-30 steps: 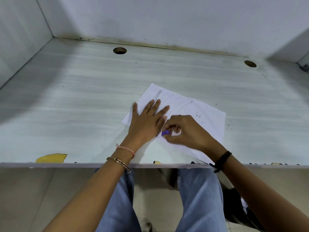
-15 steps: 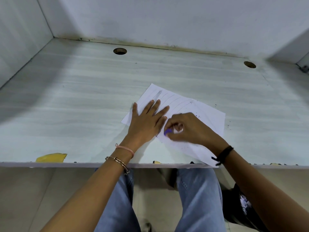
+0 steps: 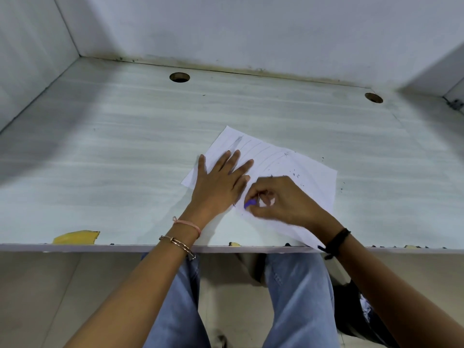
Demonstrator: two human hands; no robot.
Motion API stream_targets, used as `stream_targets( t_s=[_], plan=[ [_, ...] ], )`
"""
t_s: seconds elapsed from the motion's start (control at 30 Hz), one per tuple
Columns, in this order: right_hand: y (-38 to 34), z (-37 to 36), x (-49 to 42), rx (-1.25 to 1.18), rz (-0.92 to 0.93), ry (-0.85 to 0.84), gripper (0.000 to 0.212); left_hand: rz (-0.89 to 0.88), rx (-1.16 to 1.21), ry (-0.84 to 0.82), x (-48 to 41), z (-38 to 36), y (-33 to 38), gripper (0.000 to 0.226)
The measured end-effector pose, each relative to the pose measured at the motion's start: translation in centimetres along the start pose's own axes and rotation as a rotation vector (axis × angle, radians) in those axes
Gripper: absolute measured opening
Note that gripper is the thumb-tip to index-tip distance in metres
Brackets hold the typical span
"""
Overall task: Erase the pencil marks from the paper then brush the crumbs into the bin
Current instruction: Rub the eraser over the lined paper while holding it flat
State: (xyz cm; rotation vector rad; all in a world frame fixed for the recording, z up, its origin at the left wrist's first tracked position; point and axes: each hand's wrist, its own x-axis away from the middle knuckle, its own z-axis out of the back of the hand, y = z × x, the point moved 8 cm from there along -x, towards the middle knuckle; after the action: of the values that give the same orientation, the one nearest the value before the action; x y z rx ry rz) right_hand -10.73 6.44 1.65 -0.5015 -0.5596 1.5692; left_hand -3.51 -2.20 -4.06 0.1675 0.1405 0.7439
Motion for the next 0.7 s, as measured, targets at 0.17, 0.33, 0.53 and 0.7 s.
stream_targets(
  t_s=[0.17,0.33,0.53,0.7],
  plan=[
    [1.4,1.2,-1.1,0.054,-0.045,0.037,0.010,-0.002,0.019,0.001,0.0,-0.1,0.1,0.049],
    [0.5,-0.2,-0.3,-0.019,0.015,-0.023,0.010,0.004,-0.006,-0.015,-0.1,-0.2,-0.1,0.049],
    [1.9,1.5,-1.8,0.034,-0.050,0.079,0.010,0.000,0.029,-0.010,-0.1,-0.2,0.0,0.049],
    [0.4,-0.3,0.0,-0.039,0.021,-0.105,0.010,-0.004,0.002,-0.009,-0.1,-0.2,0.0,0.049]
  ],
)
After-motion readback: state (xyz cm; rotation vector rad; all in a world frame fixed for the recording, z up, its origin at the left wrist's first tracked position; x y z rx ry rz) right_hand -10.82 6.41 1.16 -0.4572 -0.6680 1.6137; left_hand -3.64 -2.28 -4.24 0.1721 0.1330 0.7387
